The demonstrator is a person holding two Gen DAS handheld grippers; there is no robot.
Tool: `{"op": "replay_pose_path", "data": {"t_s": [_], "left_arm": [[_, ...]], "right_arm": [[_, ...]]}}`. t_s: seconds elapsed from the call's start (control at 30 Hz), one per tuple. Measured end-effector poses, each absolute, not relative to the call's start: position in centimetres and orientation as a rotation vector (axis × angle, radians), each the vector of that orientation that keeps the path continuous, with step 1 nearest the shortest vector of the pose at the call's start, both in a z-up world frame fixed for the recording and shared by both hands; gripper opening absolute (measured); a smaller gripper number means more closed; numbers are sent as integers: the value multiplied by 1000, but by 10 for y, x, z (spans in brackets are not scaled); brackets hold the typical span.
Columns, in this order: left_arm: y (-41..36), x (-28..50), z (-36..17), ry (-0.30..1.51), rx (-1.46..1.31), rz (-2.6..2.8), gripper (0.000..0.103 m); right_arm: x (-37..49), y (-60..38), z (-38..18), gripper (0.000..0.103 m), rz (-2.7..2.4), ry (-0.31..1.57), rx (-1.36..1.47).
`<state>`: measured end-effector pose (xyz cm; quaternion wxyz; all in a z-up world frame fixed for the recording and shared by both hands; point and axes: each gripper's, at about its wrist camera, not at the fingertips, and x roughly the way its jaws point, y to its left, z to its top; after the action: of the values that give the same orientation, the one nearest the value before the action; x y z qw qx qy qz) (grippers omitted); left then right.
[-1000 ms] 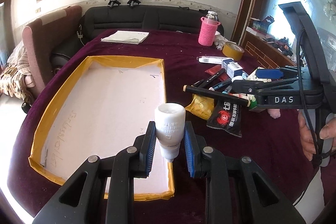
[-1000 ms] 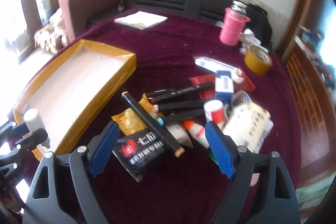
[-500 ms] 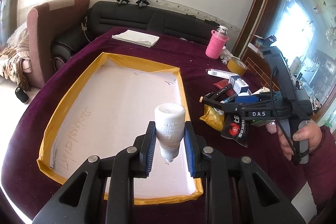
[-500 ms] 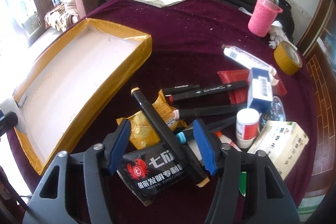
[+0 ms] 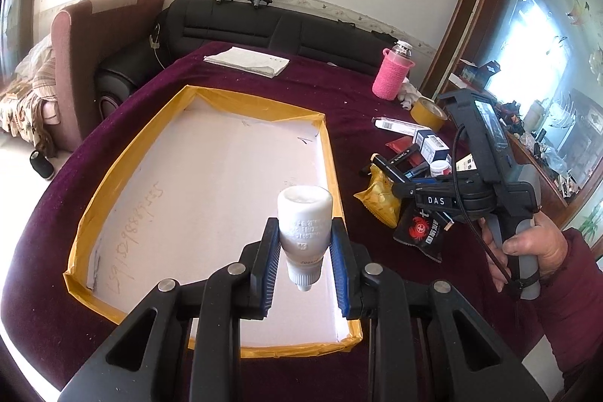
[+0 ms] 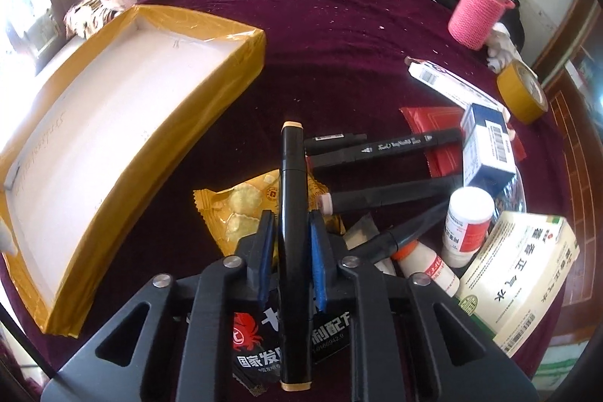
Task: Organize objects
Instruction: 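Grasp a black marker with the right gripper while the left gripper holds the bottle, then lower the bottle and marker into the tray and open both grippers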
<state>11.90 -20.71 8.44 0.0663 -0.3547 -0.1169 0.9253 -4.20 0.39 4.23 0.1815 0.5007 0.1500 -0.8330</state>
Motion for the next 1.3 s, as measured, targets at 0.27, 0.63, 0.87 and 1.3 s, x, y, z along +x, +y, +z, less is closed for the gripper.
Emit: {"op": "replay_pose_path", "data": {"t_s": [0.27, 0.63, 0.87, 1.3], "left_arm": [[-218, 118, 100, -349, -1059, 2785, 22], [-248, 3, 99, -427, -1223, 2735, 22], [-267, -71, 49, -653, -1377, 2588, 22], [-259, -97, 19, -697, -1417, 2557, 33]], "right_arm": [[-25, 26, 77, 12, -2359, 126, 1326], [-57, -29, 85, 13, -2125, -343, 1337], [-96, -70, 48, 13, -2160, -398, 1393], [-124, -85, 27, 14, -2226, -369, 1434]]}}
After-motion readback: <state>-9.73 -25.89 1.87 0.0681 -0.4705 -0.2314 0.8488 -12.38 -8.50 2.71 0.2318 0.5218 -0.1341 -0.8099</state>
